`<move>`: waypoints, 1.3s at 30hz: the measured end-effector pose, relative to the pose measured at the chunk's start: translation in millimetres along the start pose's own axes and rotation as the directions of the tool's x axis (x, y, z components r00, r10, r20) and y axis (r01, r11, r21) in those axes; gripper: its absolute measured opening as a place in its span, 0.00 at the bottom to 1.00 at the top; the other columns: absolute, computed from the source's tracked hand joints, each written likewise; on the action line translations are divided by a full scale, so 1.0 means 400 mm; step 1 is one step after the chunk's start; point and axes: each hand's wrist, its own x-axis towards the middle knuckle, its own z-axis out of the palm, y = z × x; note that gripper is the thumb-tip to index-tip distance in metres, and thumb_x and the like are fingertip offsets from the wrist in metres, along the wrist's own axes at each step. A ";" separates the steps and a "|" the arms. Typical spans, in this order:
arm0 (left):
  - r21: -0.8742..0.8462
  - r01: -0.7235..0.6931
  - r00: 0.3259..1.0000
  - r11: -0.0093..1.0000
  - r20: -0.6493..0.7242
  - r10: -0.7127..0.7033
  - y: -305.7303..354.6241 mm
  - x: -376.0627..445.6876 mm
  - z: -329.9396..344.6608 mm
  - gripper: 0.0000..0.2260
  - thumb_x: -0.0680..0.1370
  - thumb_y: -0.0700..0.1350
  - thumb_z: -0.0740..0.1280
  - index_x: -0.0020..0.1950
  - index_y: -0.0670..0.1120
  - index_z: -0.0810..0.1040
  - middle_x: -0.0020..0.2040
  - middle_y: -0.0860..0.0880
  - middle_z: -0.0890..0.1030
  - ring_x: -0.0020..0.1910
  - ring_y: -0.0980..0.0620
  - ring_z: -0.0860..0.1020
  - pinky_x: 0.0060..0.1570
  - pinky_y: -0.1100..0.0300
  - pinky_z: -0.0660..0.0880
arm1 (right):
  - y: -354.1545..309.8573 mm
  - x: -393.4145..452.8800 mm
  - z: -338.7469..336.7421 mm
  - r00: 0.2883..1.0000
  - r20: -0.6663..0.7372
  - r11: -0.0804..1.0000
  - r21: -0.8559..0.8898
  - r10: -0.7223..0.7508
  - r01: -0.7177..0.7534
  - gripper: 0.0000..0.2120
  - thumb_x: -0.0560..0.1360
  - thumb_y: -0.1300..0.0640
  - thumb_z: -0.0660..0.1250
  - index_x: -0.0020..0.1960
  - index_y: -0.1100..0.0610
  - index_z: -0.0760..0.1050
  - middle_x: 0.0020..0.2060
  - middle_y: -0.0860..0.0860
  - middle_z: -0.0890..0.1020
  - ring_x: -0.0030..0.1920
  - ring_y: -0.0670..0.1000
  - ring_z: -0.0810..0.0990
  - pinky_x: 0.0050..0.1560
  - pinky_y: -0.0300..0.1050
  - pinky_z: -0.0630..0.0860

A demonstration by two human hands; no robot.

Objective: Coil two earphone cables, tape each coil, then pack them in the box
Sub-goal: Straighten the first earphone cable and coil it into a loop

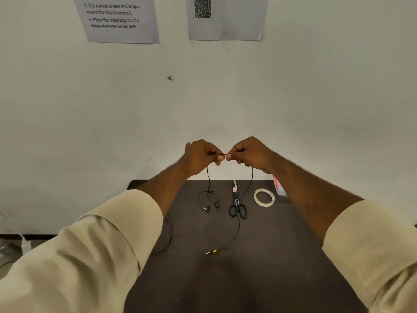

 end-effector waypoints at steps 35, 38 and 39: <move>0.043 0.264 0.963 0.963 -0.075 -0.261 -0.246 -0.088 -0.294 0.01 0.72 0.40 0.75 0.41 0.45 0.85 0.40 0.45 0.86 0.40 0.61 0.82 0.55 0.58 0.75 | 0.116 -0.048 -0.123 0.991 -0.013 0.984 0.116 0.134 -0.132 0.04 0.71 0.59 0.74 0.41 0.59 0.85 0.25 0.51 0.75 0.25 0.46 0.66 0.26 0.37 0.65; 0.146 0.339 0.933 0.929 0.072 -0.352 -0.223 -0.071 -0.265 0.16 0.72 0.40 0.74 0.60 0.40 0.81 0.56 0.43 0.82 0.57 0.50 0.79 0.64 0.56 0.70 | 0.093 -0.027 -0.101 0.993 -0.018 0.987 0.112 0.118 -0.115 0.03 0.71 0.59 0.74 0.40 0.58 0.85 0.25 0.51 0.76 0.26 0.47 0.66 0.26 0.38 0.64; 0.171 0.331 0.929 0.928 0.115 -0.353 -0.202 -0.064 -0.243 0.23 0.73 0.41 0.74 0.67 0.40 0.76 0.62 0.44 0.79 0.62 0.49 0.76 0.65 0.57 0.68 | 0.087 -0.022 -0.093 0.994 -0.013 0.988 0.111 0.112 -0.109 0.03 0.72 0.59 0.74 0.40 0.58 0.85 0.25 0.51 0.76 0.27 0.48 0.67 0.27 0.38 0.64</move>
